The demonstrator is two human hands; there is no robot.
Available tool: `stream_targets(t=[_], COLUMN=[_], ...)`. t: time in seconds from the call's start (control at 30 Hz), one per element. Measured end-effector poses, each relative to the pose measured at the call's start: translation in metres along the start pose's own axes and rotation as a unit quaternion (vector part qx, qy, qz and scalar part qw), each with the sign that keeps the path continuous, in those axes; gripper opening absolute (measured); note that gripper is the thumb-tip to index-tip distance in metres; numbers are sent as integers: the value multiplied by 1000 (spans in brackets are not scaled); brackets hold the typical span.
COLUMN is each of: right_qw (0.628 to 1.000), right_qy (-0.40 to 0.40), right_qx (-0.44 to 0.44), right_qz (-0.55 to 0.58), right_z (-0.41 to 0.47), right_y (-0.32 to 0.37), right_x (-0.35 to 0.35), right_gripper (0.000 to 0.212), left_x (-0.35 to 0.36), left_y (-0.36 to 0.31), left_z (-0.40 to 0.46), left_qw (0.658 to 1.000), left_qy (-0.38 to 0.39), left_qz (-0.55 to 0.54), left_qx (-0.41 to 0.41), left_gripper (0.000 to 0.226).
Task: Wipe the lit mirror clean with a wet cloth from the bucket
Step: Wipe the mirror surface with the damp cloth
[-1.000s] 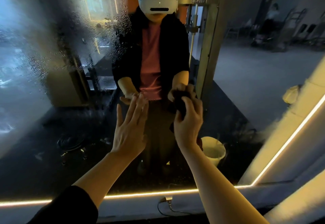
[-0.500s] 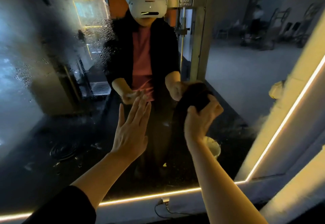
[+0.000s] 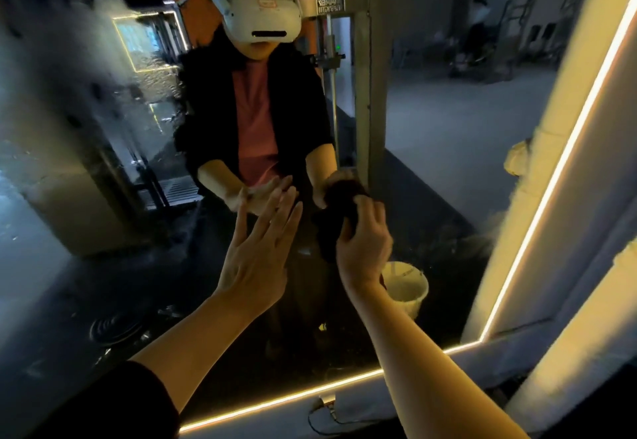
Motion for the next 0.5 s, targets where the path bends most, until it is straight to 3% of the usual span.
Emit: stream_targets(t=[0.1, 0.27, 0.37, 0.5], right_qw=[999, 970, 949, 976], right_qy=[30, -106, -128, -41], right_qx=[-5, 212, 285, 215], right_qz=[-23, -58, -49, -4], right_z=[0, 58, 77, 30], right_y=[-17, -102, -128, -96], right_x=[4, -53, -61, -26], right_gripper=[26, 20, 33, 71], left_x=[1, 1, 6, 16], left_y=[-14, -26, -41, -65], left_z=[12, 28, 36, 47], left_qw=[999, 998, 998, 996], left_qy=[6, 6, 15, 19], left_qz=[16, 9, 8, 26], left_qx=[34, 54, 61, 86], left_gripper=[100, 95, 98, 98])
Point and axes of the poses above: each hand's wrist, its own z-axis towards the middle knuckle, its own x-axis out of the palm, y = z × x, the point moved 5 cm from there along z, towards the middle knuckle, and after that the axes turned 4 degrees about -y, right-handed, at the moved point
